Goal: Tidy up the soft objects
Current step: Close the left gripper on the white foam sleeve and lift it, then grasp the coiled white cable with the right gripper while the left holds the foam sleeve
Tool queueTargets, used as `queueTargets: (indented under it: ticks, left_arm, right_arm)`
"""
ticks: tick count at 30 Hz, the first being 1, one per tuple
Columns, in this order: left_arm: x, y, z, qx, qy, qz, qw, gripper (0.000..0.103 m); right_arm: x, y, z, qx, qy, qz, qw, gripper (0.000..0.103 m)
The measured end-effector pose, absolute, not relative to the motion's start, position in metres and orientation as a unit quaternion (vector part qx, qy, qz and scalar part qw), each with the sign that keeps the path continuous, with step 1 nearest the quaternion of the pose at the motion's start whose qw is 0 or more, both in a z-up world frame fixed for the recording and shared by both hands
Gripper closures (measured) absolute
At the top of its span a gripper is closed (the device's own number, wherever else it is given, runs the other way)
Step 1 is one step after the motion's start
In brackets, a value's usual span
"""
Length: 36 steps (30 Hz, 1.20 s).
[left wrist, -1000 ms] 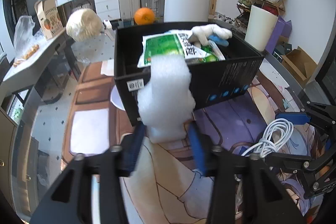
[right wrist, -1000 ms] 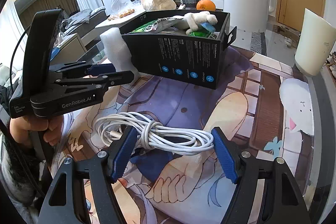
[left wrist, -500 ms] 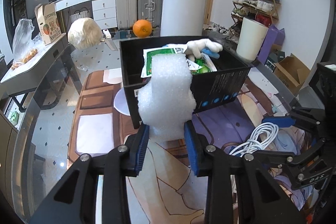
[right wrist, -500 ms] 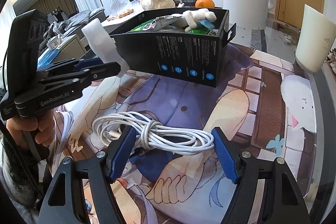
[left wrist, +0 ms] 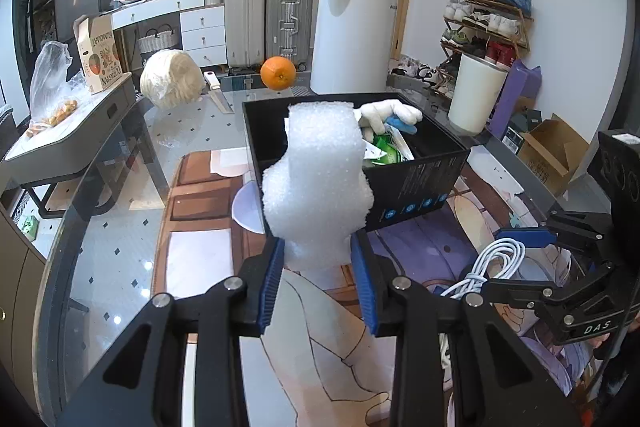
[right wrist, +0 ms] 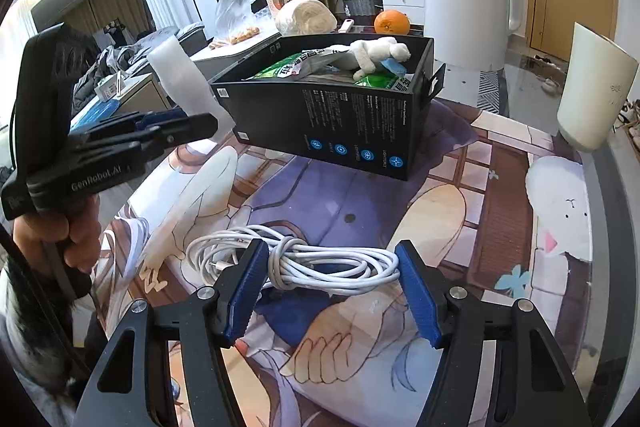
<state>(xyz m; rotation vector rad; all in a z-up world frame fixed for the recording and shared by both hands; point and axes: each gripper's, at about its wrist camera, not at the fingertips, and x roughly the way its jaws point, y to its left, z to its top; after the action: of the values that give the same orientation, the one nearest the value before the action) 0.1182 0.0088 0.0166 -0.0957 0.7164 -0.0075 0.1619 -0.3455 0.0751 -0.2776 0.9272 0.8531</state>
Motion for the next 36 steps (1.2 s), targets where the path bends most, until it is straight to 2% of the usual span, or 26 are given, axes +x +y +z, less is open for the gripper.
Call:
queueTargets:
  ticks: [9, 13, 23, 26, 29, 30, 33, 36]
  left_arm:
    - [0.115, 0.01, 0.018, -0.048, 0.348, -0.007, 0.936, 0.071]
    - [0.112, 0.012, 0.02, -0.048, 0.345, -0.004, 0.938, 0.071]
    - [0.106, 0.015, 0.023, -0.053, 0.338, -0.003, 0.94, 0.07]
    - [0.106, 0.013, 0.023, -0.051, 0.34, -0.007, 0.939, 0.07]
    - [0.107, 0.013, 0.025, -0.05, 0.339, -0.01, 0.939, 0.07]
    - [0.107, 0.013, 0.025, -0.049, 0.339, -0.011, 0.939, 0.07]
    - [0.107, 0.014, 0.026, -0.051, 0.338, -0.012, 0.94, 0.07]
    - [0.108, 0.014, 0.027, -0.053, 0.336, -0.011, 0.94, 0.07]
  right_arm:
    - [0.158, -0.35, 0.083, -0.166, 0.418, 0.4, 0.798, 0.034]
    - [0.15, -0.353, 0.089, -0.202, 0.399, 0.42, 0.79, 0.026]
    - [0.149, -0.331, 0.069, -0.298, 0.406, 0.455, 0.735, 0.026]
    - [0.151, -0.321, 0.063, -0.295, 0.412, 0.472, 0.722, 0.033]
    - [0.151, -0.314, 0.057, -0.299, 0.419, 0.473, 0.715, 0.052]
    - [0.151, -0.313, 0.057, -0.295, 0.417, 0.475, 0.717, 0.062]
    - [0.15, -0.31, 0.058, -0.294, 0.415, 0.472, 0.72, 0.071]
    - [0.149, -0.311, 0.059, -0.293, 0.412, 0.467, 0.725, 0.073]
